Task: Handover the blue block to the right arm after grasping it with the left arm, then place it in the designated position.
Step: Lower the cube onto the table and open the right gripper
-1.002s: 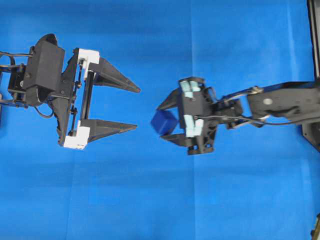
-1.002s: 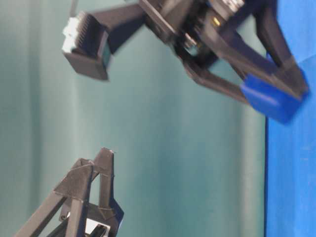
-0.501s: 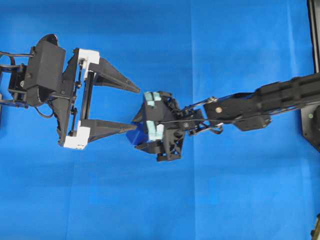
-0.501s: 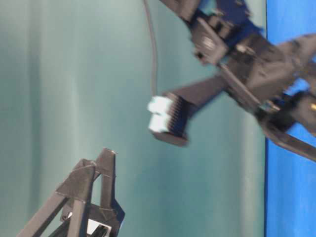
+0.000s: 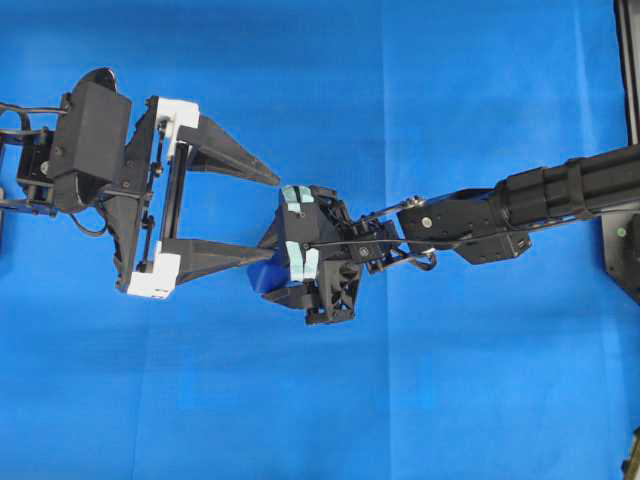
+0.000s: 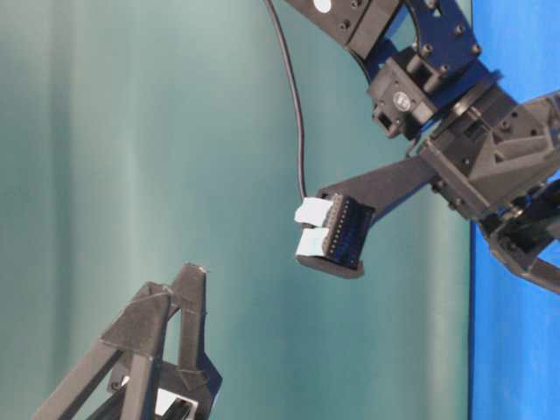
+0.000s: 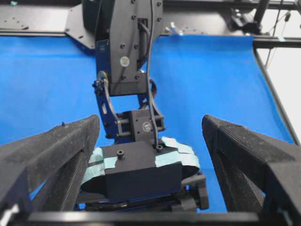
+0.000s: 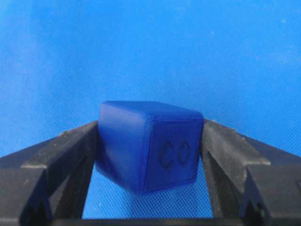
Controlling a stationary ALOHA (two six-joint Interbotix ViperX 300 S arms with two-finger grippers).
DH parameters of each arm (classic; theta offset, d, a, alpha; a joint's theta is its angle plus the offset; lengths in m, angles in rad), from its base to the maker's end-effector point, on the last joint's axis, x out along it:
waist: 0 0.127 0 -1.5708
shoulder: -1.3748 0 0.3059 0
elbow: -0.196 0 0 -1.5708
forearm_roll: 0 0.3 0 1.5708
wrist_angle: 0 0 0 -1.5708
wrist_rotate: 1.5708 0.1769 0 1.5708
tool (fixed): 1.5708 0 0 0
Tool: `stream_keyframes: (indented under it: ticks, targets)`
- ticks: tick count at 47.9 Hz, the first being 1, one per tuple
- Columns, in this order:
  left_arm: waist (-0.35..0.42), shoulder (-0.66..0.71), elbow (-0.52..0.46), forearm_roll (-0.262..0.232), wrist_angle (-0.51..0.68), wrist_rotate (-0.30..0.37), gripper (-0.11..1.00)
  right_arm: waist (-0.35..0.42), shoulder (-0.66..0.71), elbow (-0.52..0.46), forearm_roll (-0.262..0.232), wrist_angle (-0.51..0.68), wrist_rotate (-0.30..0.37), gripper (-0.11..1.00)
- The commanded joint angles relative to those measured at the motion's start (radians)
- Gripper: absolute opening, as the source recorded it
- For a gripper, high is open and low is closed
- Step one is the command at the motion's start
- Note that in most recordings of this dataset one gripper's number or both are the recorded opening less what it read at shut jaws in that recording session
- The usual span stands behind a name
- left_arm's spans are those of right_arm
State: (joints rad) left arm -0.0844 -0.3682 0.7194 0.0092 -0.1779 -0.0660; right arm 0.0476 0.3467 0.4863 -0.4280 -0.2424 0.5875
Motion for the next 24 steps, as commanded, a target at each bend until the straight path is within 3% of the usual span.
stream_keyframes:
  ticks: [1, 24]
  targets:
    - [0.003, -0.017, -0.023, 0.002, -0.005, 0.002, 0.93, 0.002, -0.015, -0.003, 0.003, -0.003, -0.002, 0.52]
    - [0.005, -0.018, -0.023, 0.002, -0.005, 0.002, 0.93, 0.002, -0.029, 0.017, 0.005, -0.006, 0.000, 0.52]
